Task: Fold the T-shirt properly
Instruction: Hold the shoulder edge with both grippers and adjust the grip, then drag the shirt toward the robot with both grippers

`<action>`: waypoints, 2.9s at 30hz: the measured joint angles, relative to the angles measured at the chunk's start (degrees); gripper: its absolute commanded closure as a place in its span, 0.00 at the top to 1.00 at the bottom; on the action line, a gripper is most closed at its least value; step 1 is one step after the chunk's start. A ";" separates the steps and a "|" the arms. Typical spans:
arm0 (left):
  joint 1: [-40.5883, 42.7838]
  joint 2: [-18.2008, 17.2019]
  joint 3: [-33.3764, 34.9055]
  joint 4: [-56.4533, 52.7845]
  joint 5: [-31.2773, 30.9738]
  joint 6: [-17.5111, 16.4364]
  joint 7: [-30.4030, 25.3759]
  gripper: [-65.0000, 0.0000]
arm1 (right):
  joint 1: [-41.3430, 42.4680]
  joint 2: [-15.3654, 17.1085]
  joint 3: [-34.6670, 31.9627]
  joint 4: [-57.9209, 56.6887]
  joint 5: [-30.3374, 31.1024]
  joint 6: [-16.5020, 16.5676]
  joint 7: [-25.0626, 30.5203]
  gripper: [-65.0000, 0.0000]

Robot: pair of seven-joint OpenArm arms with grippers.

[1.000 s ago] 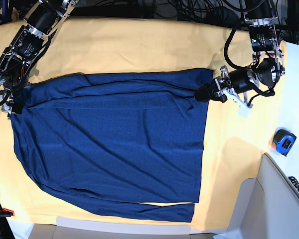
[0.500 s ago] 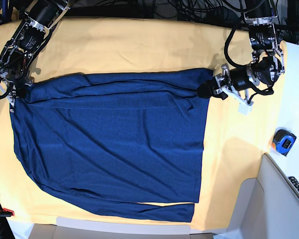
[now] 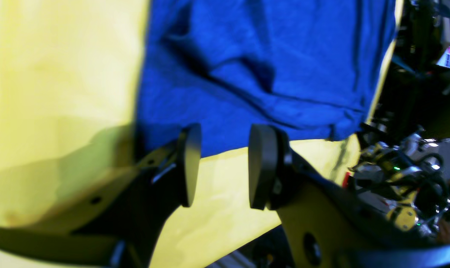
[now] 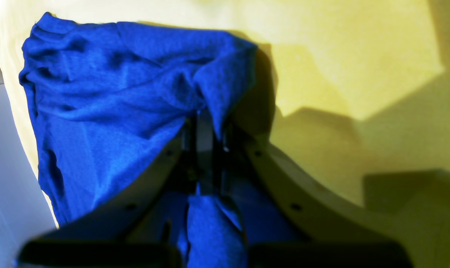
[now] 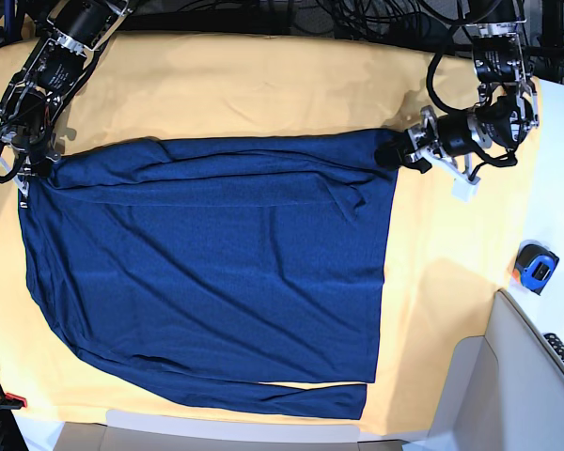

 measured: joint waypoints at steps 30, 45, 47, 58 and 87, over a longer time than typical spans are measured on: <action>2.29 0.26 -0.11 -7.28 -1.57 -0.44 -5.57 0.29 | -1.29 0.02 -0.02 0.17 0.42 0.87 0.07 0.00; 2.58 0.13 0.04 -7.56 -0.85 -0.20 -5.40 0.00 | -3.26 0.35 -0.02 0.90 1.33 1.33 0.20 0.00; 2.62 0.13 0.02 -7.56 -0.94 -0.20 -5.38 0.00 | -3.74 0.35 -0.02 1.38 1.29 1.31 0.24 0.00; 5.90 -1.60 -0.28 0.09 -0.52 -0.02 -4.94 0.00 | -8.92 0.66 0.13 6.86 1.14 0.00 -0.90 0.00; 18.95 -1.29 -8.31 6.60 -1.11 -0.22 -5.03 0.00 | -22.10 4.46 0.17 8.39 1.73 6.14 0.74 0.00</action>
